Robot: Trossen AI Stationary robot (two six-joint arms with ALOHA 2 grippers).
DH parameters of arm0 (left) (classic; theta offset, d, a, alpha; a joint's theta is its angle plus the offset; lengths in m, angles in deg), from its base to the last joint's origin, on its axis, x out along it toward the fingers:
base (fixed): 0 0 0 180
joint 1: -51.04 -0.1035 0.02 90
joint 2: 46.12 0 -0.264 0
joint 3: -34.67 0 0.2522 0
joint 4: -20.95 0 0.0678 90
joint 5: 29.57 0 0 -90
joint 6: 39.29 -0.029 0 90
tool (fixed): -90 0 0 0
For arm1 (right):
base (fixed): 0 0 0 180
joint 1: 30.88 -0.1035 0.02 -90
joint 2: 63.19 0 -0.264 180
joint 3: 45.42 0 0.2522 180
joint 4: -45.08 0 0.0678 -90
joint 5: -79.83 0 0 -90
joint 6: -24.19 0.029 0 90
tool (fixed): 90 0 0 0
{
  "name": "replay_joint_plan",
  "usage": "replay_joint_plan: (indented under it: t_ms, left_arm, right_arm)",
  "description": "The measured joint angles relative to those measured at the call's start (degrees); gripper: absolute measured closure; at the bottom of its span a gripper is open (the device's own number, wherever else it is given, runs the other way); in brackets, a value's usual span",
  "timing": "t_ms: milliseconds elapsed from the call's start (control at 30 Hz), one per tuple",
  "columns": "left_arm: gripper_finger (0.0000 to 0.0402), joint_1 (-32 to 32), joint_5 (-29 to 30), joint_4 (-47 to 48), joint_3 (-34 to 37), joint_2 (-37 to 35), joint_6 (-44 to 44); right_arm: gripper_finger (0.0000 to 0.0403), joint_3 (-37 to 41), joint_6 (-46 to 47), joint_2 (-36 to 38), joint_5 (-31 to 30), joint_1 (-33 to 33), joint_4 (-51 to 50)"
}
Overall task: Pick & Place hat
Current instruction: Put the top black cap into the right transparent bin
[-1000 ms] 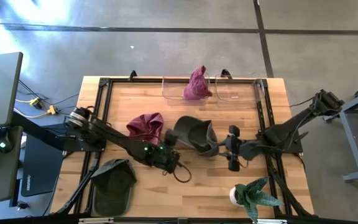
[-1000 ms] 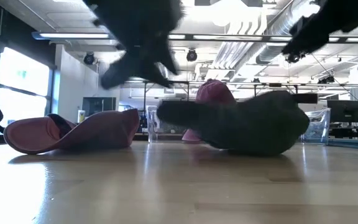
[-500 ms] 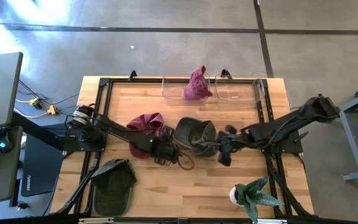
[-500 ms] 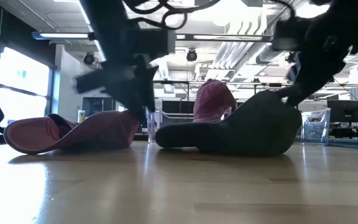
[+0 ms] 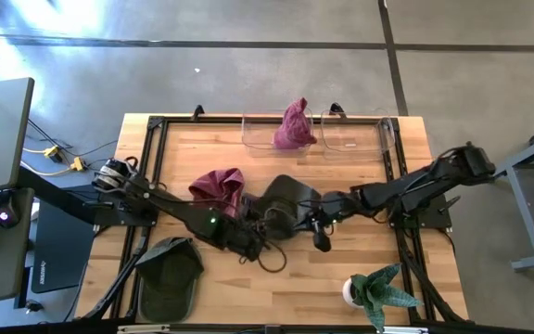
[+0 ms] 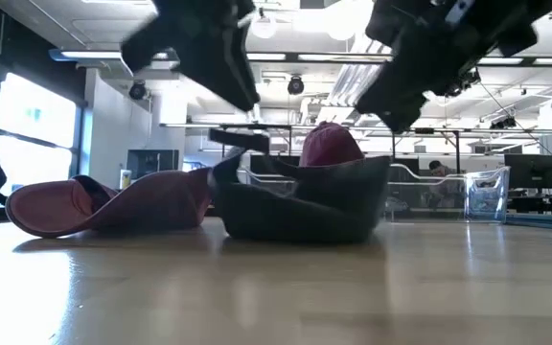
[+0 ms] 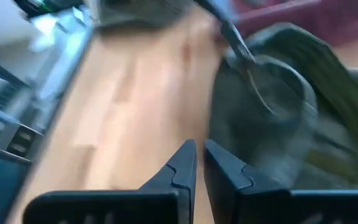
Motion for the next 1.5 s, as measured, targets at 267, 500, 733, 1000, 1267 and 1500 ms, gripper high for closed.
replay_joint_plan:
  t_ms: [267, 500, 733, 1000, 1267, 1500]
  left_arm:
    - [0.0338, 2.28, -1.91, 0.67, 0.16, 0.11, 0.05]
    - [0.0342, 0.83, 1.79, 0.78, 0.17, 0.11, 0.84]
    - [0.0342, -3.63, -2.18, 2.02, 0.17, 0.11, 4.19]
    - [0.0342, -7.71, -12.54, 2.85, 1.4, 0.11, 2.41]
    - [0.0342, -7.43, -12.65, 0.07, 1.46, 0.11, -0.32]
    - [0.0342, -8.46, -29.88, -12.62, 1.88, 0.13, -10.86]
  right_arm:
    - [0.0321, 0.02, -3.53, -0.24, -12.46, -4.72, -4.54]
    - [0.0213, 0.0, 1.29, -6.56, -10.05, -0.63, 0.5]
    - [0.0272, 0.02, -0.39, -7.56, 6.3, 2.23, 1.67]
    - [0.038, 0.02, -1.71, -2.64, 10.11, 1.01, -11.33]
    - [0.0394, 0.04, -0.42, 4.77, 4.08, -2.92, -25.89]
    - [0.0398, 0.04, 0.21, 6.97, 1.31, -4.99, -26.28]
